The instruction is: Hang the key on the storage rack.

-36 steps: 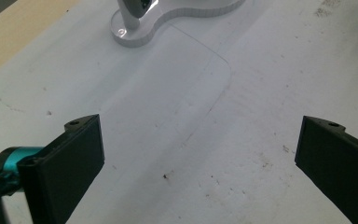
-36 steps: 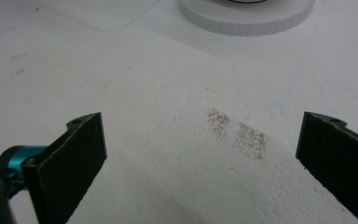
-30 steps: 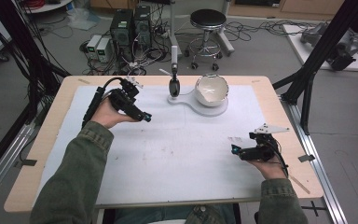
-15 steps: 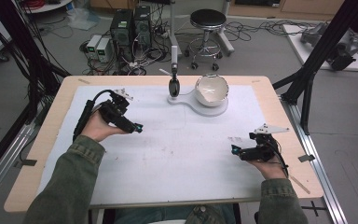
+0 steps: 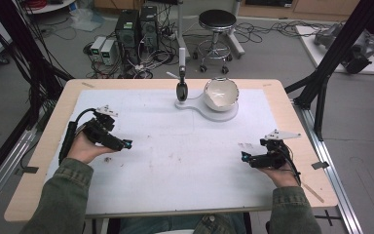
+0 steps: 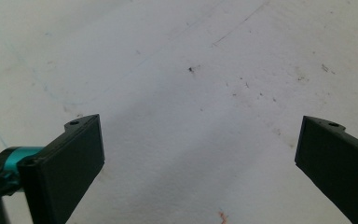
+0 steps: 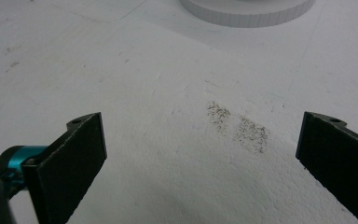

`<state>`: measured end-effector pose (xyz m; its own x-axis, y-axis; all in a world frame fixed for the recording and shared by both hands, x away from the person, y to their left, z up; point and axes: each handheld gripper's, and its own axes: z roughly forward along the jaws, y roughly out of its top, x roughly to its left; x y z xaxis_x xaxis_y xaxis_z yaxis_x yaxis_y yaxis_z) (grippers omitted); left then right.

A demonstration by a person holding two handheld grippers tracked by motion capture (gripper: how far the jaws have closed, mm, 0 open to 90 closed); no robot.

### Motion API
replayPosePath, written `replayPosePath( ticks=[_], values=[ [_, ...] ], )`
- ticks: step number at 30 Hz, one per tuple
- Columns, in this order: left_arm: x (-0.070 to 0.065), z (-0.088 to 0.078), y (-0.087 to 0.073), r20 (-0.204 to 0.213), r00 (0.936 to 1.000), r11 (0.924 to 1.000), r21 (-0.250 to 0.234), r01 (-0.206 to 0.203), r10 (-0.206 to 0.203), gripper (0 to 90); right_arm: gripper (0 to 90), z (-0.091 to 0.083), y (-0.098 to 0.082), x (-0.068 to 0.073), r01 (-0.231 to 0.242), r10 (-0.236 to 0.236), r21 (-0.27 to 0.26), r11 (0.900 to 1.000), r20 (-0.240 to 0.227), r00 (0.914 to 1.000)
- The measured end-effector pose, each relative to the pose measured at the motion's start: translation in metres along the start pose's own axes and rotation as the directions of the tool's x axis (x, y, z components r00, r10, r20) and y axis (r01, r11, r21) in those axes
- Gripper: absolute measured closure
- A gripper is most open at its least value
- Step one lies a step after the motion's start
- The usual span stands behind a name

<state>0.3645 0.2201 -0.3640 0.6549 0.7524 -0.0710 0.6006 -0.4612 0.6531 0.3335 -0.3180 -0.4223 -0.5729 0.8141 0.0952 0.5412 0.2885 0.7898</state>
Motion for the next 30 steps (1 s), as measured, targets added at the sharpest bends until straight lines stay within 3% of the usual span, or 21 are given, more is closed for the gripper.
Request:
replayPosePath(
  ticks=[3, 8, 13, 17, 21, 23, 26, 30],
  values=[
    [0.004, -0.006, -0.009, -0.016, 0.9998, 0.9995, -0.027, 0.015, -0.016, 1.7, 0.5, 0.001, 0.0, 0.0, 0.005, -0.005, 0.001, 1.0, -0.002, 1.0],
    [0.004, -0.012, -0.025, -0.022, 0.9997, 0.997, -0.078, 0.002, -0.004, 1.7, 0.5, 0.0, 0.0, 0.001, -0.003, 0.003, 0.002, 1.0, 0.0, 1.0],
    [0.004, -0.016, -0.045, -0.015, 0.9995, 0.9925, -0.119, 0.026, -0.028, 1.7, 0.5, 0.001, 0.0, 0.0, 0.002, -0.002, 0.001, 1.0, 0.0, 1.0],
    [0.006, -0.019, -0.059, -0.036, 0.9987, 0.9892, -0.143, 0.031, -0.036, 1.7, 0.5, 0.001, 0.0, 0.0, 0.003, -0.003, 0.002, 1.0, 0.0, 1.0],
    [0.006, -0.023, -0.074, -0.084, 0.9959, 0.9793, -0.202, 0.017, -0.035, 1.7, 0.5, 0.002, -0.001, 0.001, 0.005, -0.005, 0.001, 1.0, 0.001, 1.0],
    [0.005, -0.027, -0.083, -0.095, 0.9947, 0.9643, -0.264, 0.013, -0.039, 1.7, 0.5, 0.002, -0.002, 0.0, 0.008, -0.008, 0.006, 1.0, 0.003, 1.0],
    [0.009, -0.031, -0.093, -0.087, 0.9936, 0.9617, -0.27, 0.045, -0.071, 1.7, 0.5, 0.003, -0.003, -0.001, 0.004, -0.004, 0.011, 1.0, 0.008, 1.0],
    [0.009, -0.035, -0.105, -0.092, 0.9898, 0.9521, -0.296, 0.077, -0.108, 1.7, 0.5, 0.002, -0.004, -0.002, 0.006, -0.006, 0.009, 1.0, 0.015, 0.9999]
  ],
)
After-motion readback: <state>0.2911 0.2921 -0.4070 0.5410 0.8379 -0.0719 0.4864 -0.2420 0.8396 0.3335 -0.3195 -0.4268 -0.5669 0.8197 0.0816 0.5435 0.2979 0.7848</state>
